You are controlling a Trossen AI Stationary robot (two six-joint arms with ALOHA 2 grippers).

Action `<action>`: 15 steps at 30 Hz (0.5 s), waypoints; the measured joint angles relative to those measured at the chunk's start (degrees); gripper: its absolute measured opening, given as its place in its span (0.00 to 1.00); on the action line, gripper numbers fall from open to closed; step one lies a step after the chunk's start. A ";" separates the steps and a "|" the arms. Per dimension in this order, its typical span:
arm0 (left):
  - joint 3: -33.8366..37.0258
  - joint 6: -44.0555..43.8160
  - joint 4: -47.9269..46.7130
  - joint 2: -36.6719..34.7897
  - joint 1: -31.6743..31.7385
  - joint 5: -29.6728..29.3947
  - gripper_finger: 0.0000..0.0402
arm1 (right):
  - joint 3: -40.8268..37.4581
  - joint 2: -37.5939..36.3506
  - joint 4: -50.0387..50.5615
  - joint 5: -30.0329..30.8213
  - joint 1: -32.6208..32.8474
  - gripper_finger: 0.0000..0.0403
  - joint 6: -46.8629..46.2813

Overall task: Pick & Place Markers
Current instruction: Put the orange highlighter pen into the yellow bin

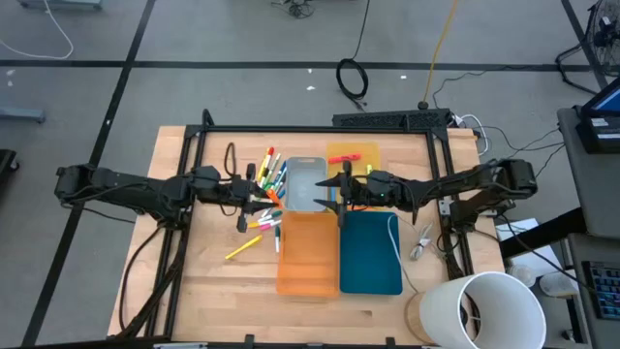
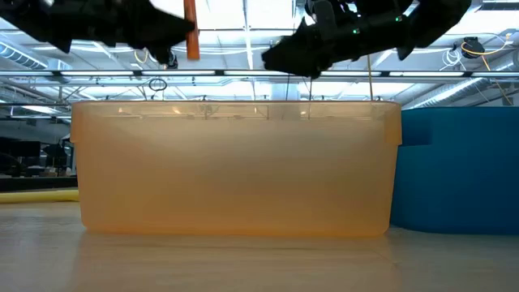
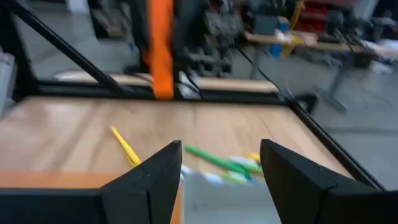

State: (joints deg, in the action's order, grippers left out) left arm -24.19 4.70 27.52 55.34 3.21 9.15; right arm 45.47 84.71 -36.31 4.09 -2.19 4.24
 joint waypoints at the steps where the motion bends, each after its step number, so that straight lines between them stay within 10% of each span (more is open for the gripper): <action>1: 0.23 -0.37 0.40 0.77 0.25 0.22 0.16 | 0.00 1.11 -2.75 -0.79 0.05 0.51 0.74; 15: -5.43 0.83 2.84 13.58 -0.25 1.42 0.19 | 6.65 5.46 -9.86 -8.46 0.26 0.55 3.26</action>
State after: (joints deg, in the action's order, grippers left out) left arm -29.62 5.53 30.36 68.92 2.96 10.57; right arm 52.12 90.17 -46.16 -4.38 -1.92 7.50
